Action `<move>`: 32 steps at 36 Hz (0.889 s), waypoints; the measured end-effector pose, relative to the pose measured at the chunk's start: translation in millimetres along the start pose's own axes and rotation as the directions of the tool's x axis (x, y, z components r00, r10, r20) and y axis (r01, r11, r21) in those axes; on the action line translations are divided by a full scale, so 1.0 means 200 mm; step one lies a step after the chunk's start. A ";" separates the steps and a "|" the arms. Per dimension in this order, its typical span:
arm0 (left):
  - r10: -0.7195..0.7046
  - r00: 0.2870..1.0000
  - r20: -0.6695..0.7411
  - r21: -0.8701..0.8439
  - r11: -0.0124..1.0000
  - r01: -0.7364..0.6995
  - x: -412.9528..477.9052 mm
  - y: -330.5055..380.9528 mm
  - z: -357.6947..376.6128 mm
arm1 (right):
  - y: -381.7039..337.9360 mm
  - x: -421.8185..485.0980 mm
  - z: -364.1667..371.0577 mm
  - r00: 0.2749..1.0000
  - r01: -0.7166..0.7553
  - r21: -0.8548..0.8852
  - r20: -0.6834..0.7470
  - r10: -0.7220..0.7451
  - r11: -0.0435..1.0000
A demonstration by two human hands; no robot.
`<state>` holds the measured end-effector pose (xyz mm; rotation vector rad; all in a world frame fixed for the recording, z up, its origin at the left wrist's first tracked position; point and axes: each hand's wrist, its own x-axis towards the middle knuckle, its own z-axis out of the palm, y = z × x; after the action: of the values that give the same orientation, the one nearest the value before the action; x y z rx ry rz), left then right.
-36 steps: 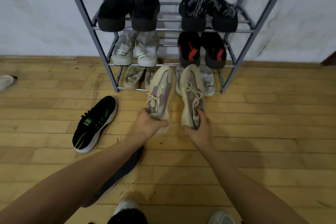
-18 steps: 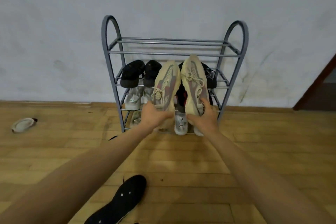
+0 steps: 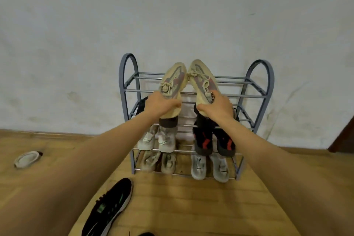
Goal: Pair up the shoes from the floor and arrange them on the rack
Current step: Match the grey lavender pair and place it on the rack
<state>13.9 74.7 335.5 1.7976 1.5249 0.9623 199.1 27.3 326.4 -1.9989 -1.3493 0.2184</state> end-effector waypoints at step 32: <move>0.004 0.979 -0.204 0.324 0.944 0.064 0.74 -0.16 -0.16 | -0.47 0.57 0.47 0.990 0.121 -0.065 0.081 -0.116 0.991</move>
<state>-17.7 225.0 350.5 1.9411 1.9313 0.9419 131.7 188.6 343.9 -1.9769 -1.5386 0.1978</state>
